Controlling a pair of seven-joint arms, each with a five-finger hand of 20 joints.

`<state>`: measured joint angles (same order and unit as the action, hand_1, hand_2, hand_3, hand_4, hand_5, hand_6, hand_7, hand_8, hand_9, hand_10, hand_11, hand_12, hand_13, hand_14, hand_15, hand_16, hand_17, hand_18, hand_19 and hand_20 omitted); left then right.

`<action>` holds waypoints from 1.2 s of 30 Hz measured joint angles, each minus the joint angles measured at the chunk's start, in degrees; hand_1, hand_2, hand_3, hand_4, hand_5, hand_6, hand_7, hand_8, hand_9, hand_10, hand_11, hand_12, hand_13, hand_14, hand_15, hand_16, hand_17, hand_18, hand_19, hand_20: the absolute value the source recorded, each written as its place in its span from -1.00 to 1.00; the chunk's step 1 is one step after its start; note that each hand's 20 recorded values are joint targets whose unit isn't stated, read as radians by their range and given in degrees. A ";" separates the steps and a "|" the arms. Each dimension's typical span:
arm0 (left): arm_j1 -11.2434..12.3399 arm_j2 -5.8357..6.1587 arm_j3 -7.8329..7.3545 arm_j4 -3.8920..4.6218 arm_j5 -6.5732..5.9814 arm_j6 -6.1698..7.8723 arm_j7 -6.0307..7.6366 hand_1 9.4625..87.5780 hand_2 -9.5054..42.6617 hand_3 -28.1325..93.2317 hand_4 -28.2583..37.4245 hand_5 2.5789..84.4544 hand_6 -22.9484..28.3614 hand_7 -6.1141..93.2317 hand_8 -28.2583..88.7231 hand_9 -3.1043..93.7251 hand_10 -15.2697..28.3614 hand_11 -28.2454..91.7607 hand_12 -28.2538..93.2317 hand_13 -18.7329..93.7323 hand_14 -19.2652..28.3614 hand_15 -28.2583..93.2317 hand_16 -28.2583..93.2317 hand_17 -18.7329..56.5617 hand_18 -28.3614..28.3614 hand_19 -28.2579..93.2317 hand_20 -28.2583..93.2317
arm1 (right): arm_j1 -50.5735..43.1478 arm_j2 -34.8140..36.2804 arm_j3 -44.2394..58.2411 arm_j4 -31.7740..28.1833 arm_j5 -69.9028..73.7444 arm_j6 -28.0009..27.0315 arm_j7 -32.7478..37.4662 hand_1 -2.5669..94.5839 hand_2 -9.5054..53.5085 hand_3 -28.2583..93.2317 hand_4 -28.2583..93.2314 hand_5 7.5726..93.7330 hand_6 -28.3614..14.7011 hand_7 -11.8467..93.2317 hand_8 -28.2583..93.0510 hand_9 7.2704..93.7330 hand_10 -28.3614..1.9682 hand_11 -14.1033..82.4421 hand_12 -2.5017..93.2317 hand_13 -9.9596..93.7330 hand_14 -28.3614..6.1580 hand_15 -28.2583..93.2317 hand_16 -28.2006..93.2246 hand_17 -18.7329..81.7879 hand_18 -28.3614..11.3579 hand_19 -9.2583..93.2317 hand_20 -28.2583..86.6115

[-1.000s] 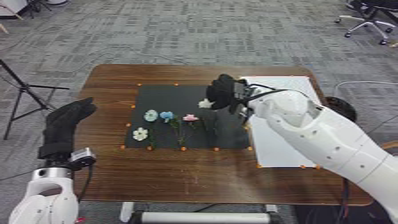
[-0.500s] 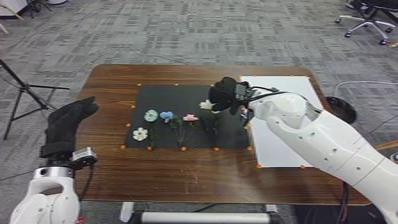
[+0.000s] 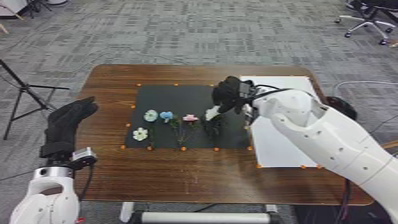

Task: Arrange flowers

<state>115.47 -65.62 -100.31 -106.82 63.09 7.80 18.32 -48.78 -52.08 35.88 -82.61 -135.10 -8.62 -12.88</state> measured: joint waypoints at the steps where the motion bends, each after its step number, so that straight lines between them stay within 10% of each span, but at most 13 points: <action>1: 0.00 0.00 -0.01 0.00 0.00 0.00 0.00 -0.53 -0.59 0.58 -0.78 0.27 -0.10 -0.56 -0.65 0.13 0.34 -0.16 -0.29 0.05 0.53 -0.22 -0.47 -0.35 0.47 -0.34 -0.21 | 0.03 0.15 0.32 -0.35 0.02 -1.03 0.00 -0.14 -1.00 0.59 -0.83 0.32 0.46 -0.37 -0.66 0.45 0.20 -0.39 -0.56 0.47 0.12 0.17 0.00 -0.13 -0.53 0.24 0.45; 10: 0.12 0.00 -0.18 -0.07 -0.02 0.03 0.03 -0.53 -0.60 0.59 -0.78 0.27 -0.10 -0.56 -0.65 0.13 0.34 -0.16 -0.29 0.05 0.53 -0.22 -0.47 -0.35 0.47 -0.34 -0.21 | 0.52 1.39 5.97 -4.64 0.41 -15.94 -0.90 -0.27 -1.00 0.61 -0.79 0.16 0.43 -0.44 -0.69 0.31 0.10 -0.46 -0.55 0.38 0.04 0.04 -0.01 -0.17 -0.53 0.08 0.37; 24: 0.11 0.03 -0.16 -0.07 -0.01 0.02 -0.12 -0.52 -0.58 0.58 -0.80 0.26 -0.11 -0.55 -0.65 0.13 0.35 -0.16 -0.29 0.05 0.53 -0.22 -0.47 -0.36 0.47 -0.34 -0.21 | 1.39 0.07 13.46 -1.20 -3.40 -15.92 15.07 -0.39 -1.00 0.56 -0.87 -0.28 0.24 -0.64 -0.62 -0.15 -0.15 -0.60 -0.56 0.43 -0.12 -0.20 0.05 -0.14 -0.69 0.01 0.36; 36: 0.05 0.06 -0.08 -0.07 0.01 -0.01 -0.24 -0.52 -0.57 0.58 -0.80 0.27 -0.11 -0.56 -0.65 0.14 0.34 -0.16 -0.29 0.05 0.53 -0.22 -0.47 -0.35 0.47 -0.33 -0.21 | -2.91 -4.75 15.54 8.99 -17.01 -10.05 18.64 -0.29 -1.00 0.53 -0.88 0.01 0.27 -0.55 -0.63 0.35 -0.05 -0.51 -0.61 0.70 0.17 -0.08 0.01 0.02 -0.65 0.24 0.38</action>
<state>115.51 -65.57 -100.39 -106.89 63.10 7.79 18.08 -51.69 -56.83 51.42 -73.62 -152.11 -18.67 5.75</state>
